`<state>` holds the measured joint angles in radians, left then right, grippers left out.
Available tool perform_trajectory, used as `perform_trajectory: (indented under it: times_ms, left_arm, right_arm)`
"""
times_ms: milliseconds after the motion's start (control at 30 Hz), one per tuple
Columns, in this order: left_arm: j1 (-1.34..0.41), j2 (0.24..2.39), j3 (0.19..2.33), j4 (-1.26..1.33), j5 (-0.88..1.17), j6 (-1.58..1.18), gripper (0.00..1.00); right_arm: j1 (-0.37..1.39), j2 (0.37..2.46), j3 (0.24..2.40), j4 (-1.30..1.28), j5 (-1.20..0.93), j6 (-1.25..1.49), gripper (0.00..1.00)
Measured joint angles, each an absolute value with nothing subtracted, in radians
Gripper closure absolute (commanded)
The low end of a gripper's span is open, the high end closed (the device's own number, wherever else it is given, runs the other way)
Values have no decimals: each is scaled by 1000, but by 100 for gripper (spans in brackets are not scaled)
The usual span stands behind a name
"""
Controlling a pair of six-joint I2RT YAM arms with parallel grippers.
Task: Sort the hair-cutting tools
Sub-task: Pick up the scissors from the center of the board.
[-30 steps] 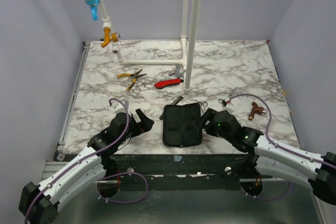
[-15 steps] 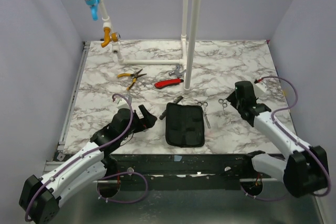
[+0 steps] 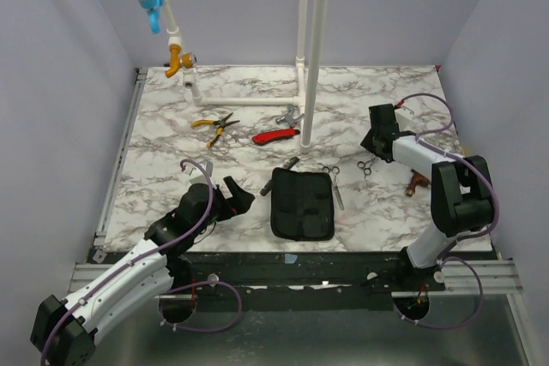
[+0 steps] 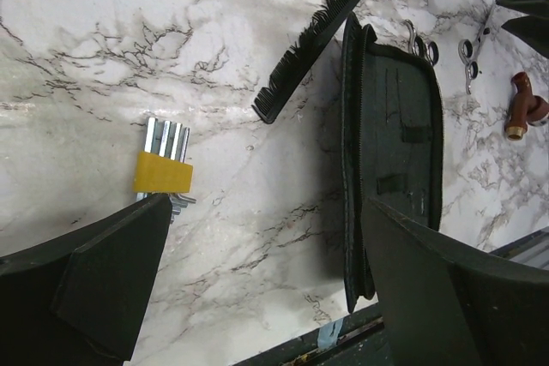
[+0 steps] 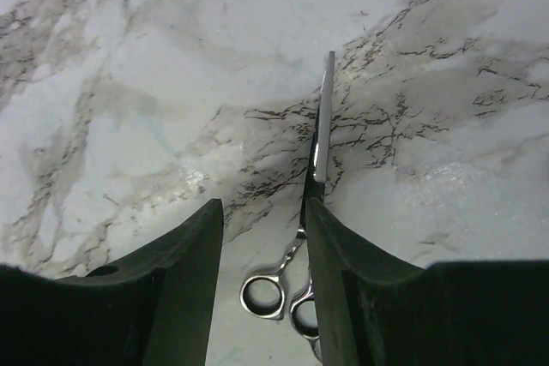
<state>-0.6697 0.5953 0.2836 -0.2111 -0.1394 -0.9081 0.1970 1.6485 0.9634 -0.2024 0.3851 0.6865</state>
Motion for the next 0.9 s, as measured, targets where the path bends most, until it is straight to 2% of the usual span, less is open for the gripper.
perform_trajectory:
  times_ms: [300, 667, 833, 900]
  left_arm:
    - [-670, 643, 284, -197, -140, -892, 6]
    - [-670, 679, 284, -167, -137, -888, 6]
    - [-670, 679, 284, -160, -137, -888, 5]
    - [-670, 679, 284, -159, -137, -888, 5]
  right_arm:
    - [186, 1748, 977, -220, 406, 653, 55]
    - [177, 1754, 972, -211, 417, 638, 79]
    - [175, 1742, 950, -188, 415, 638, 99]
    - [175, 1733, 940, -181, 412, 639, 99]
